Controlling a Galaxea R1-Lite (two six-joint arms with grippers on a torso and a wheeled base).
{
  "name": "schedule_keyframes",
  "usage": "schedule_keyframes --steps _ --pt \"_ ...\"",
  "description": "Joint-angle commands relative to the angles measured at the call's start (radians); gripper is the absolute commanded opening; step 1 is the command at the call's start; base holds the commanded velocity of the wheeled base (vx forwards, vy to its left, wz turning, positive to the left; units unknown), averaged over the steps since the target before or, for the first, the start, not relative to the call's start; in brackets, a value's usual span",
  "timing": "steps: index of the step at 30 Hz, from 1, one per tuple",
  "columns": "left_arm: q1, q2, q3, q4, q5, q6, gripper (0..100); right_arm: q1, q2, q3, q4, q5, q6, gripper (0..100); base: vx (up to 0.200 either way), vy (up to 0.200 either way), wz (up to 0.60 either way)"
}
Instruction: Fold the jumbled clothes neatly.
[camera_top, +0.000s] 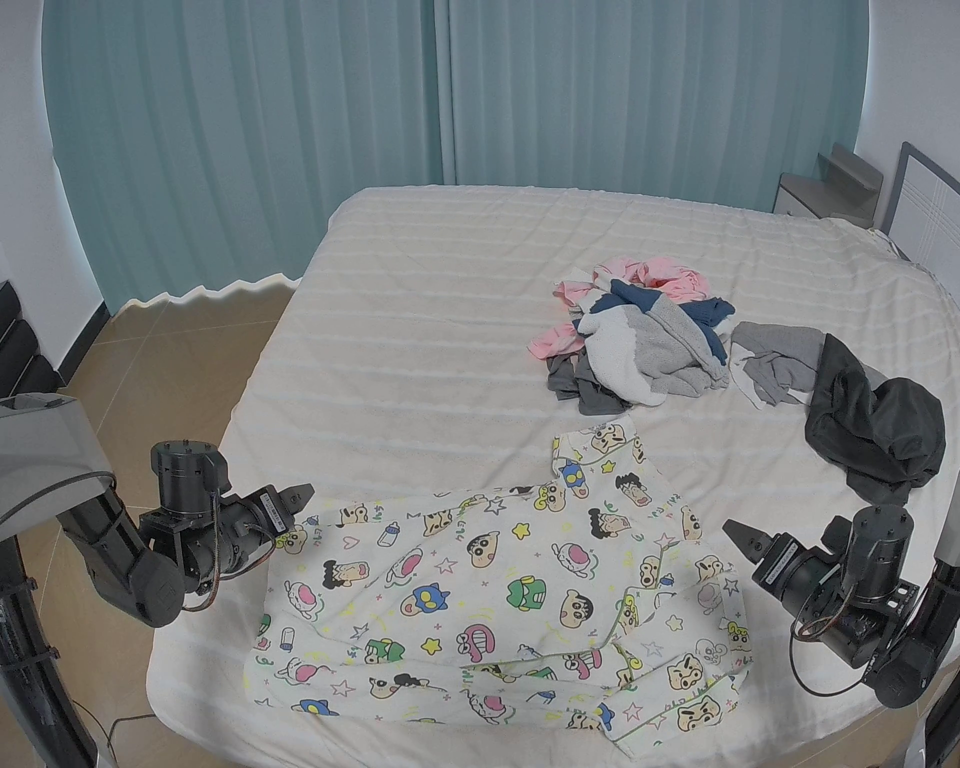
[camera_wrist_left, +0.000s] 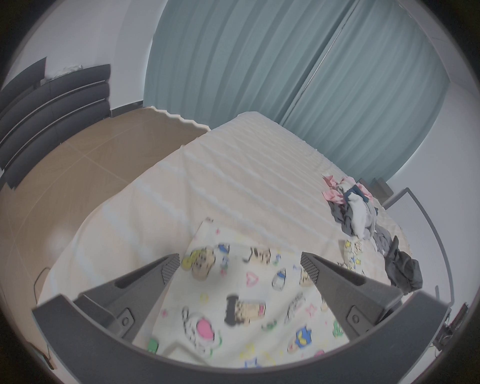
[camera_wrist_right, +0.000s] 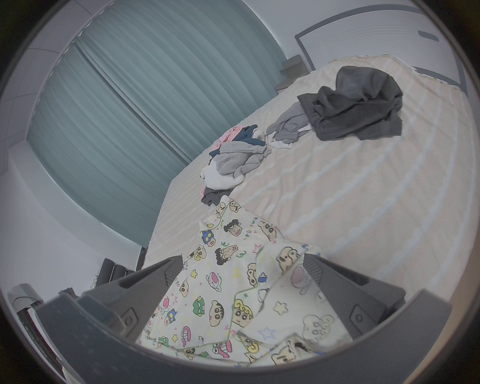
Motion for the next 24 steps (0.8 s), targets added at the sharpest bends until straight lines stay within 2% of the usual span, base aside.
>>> schedule_keyframes --steps 1,4,7,10,17,19,20,22,24 --pt "0.023 0.071 -0.036 -0.029 0.0 0.015 100 0.028 0.023 0.018 -0.001 -0.011 0.0 100 0.0 0.0 0.0" --pt "0.027 0.094 -0.053 -0.036 0.016 0.029 100 0.03 0.054 0.018 -0.009 -0.015 0.004 100 0.0 0.0 0.0" --pt "0.027 0.104 -0.045 -0.052 0.045 -0.007 100 0.03 0.071 0.018 -0.011 -0.024 0.007 100 0.0 0.0 0.0" --pt "0.033 0.122 -0.053 -0.056 0.036 -0.042 100 0.031 0.074 0.018 -0.012 -0.031 0.007 100 0.0 0.0 0.0" --pt "0.041 0.176 -0.064 -0.108 0.016 -0.023 100 0.033 0.077 0.018 -0.011 -0.029 0.007 100 0.0 0.0 0.0" --pt "0.046 0.174 -0.062 -0.124 -0.006 -0.011 100 0.033 0.076 0.018 -0.011 -0.029 0.008 100 0.0 0.0 0.0" --pt "0.056 0.174 -0.059 -0.121 -0.043 0.009 100 0.033 0.074 0.018 -0.011 -0.029 0.013 100 0.0 0.0 0.0" --pt "0.086 0.174 -0.055 -0.115 -0.119 0.076 100 0.036 0.071 0.018 -0.011 -0.029 0.02 100 0.0 0.0 0.0" --pt "0.122 0.176 -0.053 -0.108 -0.164 0.167 100 0.036 0.074 0.018 -0.011 -0.031 0.022 100 0.0 0.0 0.0"
